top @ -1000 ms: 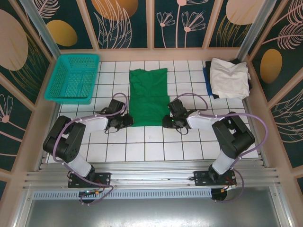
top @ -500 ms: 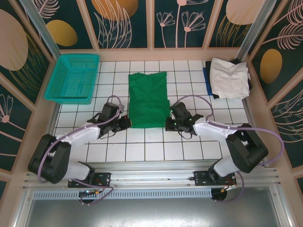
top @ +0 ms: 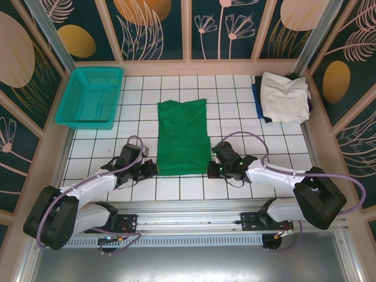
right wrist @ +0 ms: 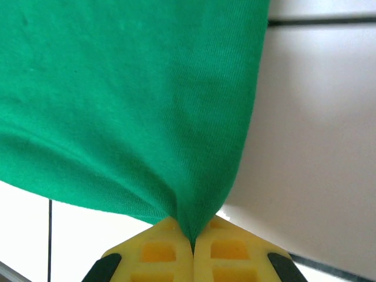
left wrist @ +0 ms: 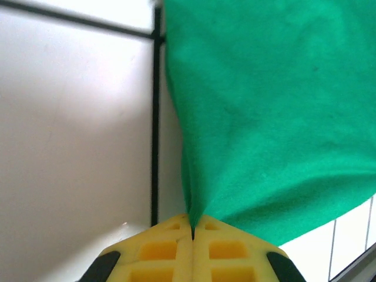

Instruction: Fold and stack the t-shirts

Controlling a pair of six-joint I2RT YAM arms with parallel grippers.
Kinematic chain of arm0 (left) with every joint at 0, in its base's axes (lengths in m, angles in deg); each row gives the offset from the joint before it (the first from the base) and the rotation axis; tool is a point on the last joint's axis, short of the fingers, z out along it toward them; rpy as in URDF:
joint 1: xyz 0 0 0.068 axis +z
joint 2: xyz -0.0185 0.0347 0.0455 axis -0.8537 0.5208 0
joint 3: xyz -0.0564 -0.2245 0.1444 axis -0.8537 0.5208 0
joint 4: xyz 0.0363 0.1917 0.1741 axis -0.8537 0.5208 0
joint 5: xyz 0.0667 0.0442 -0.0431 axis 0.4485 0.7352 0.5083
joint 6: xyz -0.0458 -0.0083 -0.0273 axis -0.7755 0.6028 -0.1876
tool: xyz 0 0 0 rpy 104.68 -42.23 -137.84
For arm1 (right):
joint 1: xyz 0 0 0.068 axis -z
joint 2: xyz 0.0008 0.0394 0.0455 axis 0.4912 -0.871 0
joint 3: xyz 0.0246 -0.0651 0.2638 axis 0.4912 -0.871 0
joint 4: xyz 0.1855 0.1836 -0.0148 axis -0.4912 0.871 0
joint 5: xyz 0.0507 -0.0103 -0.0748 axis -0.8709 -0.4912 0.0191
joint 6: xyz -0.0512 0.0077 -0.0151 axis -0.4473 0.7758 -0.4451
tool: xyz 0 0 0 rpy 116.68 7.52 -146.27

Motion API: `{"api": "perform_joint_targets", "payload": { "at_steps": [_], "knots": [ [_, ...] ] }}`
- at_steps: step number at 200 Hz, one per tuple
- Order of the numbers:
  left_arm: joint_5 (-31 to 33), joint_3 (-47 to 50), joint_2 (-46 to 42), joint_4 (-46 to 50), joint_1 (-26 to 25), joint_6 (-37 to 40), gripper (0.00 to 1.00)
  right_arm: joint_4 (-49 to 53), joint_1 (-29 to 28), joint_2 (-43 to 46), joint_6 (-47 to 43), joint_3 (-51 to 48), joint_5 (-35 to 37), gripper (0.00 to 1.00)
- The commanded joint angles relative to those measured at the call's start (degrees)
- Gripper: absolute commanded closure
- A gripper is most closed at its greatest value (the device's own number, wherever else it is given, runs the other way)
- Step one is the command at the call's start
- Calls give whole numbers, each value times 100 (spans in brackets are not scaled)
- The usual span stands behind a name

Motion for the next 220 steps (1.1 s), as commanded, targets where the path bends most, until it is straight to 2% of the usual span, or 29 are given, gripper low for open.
{"api": "perform_joint_targets", "payload": {
  "at_steps": [1, 11, 20, 38, 48, 72, 96, 125, 151, 177, 186, 196, 203, 220],
  "knots": [
    [192, 173, -104, 64, 26, -109, 100, 351, -15, 129, 185, -199, 268, 100],
    [196, 186, -128, 97, 25, -99, 100, 404, -8, 178, 184, -271, 279, 100],
    [180, 196, -113, 96, 25, -86, 100, 488, -7, 208, 176, -274, 291, 84],
    [140, 177, -69, 86, 25, -99, 88, 667, -7, 323, 204, -231, 373, 70],
    [144, 181, -90, 100, 32, -103, 72, 660, -3, 436, 231, -239, 374, 68],
    [139, 196, -238, 134, 25, -140, 58, 418, -12, 574, 323, -292, 226, 61],
    [107, 328, -397, 76, 9, -262, 53, 16, -68, 526, 433, -325, -7, 55],
    [28, 521, -406, -276, -94, -481, 51, -341, -91, 314, 479, -361, -112, 48],
    [-27, 480, -69, -676, -281, -603, 52, -682, -160, -76, 482, -299, -257, 49],
    [-66, 376, 131, -788, -300, -600, 60, -920, -274, -507, 478, -179, -336, 55],
    [-142, 354, 99, -848, -300, -612, 69, -918, -293, -627, 460, -108, -354, 62],
    [-155, 279, 33, -744, -299, -598, 82, -800, -311, -688, 455, -3, -281, 78],
    [-134, 202, -44, -632, -300, -563, 90, -692, -321, -667, 451, 76, -217, 84],
    [-159, 31, -278, -488, -300, -542, 100, -430, -322, -452, 441, 260, -56, 99]
  ]
}}
